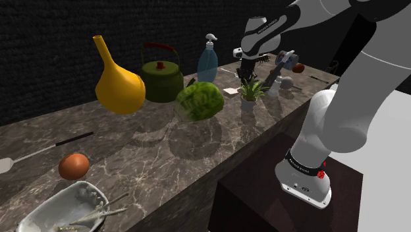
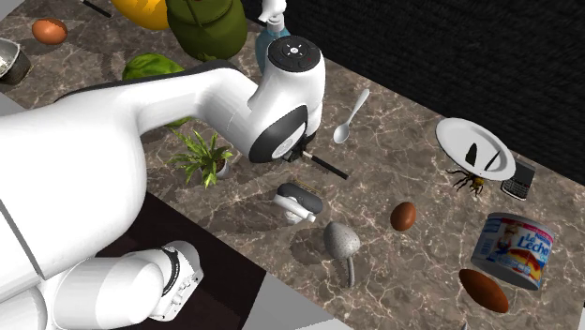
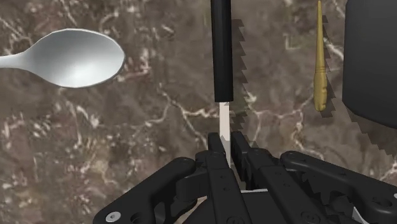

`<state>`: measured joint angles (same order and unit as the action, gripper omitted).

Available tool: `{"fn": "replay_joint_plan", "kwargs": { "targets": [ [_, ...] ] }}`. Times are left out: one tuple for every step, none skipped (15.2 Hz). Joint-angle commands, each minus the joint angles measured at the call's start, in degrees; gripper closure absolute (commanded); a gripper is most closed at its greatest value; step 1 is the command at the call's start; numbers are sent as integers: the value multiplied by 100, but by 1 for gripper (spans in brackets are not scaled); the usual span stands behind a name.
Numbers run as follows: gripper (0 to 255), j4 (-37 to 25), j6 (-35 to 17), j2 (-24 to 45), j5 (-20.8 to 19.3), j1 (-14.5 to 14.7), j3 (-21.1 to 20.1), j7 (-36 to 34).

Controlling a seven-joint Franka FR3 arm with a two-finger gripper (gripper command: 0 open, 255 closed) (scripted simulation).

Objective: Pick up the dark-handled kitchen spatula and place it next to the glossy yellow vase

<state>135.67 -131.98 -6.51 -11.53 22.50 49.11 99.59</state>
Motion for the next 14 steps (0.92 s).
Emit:
{"fn": "replay_joint_plan", "kwargs": {
  "targets": [
    [255,0,0,0,0,0,0,0],
    [255,0,0,0,0,0,0,0],
    [255,0,0,0,0,0,0,0],
    [255,-35,89,-70,-52,-9,-21,-37],
    [255,-70,177,-137,-101,-18,-42,-71],
    [255,-108,266,-202,-145,-28,-65,-102],
    [255,-146,354,-264,-186,-37,-88,-131],
    [255,-185,442,-324,-224,-46,-112,-158],
    [255,-226,529,-382,-258,-55,-136,-182],
    [255,-267,617,-437,-290,-62,-159,-205],
    [255,-310,703,-490,-318,-70,-184,-225],
    [255,-354,790,-541,-344,-78,-209,-244],
    [255,-399,876,-590,-367,-85,-233,-261],
    [255,-445,961,-636,-389,-91,-257,-276]
  ]
}}
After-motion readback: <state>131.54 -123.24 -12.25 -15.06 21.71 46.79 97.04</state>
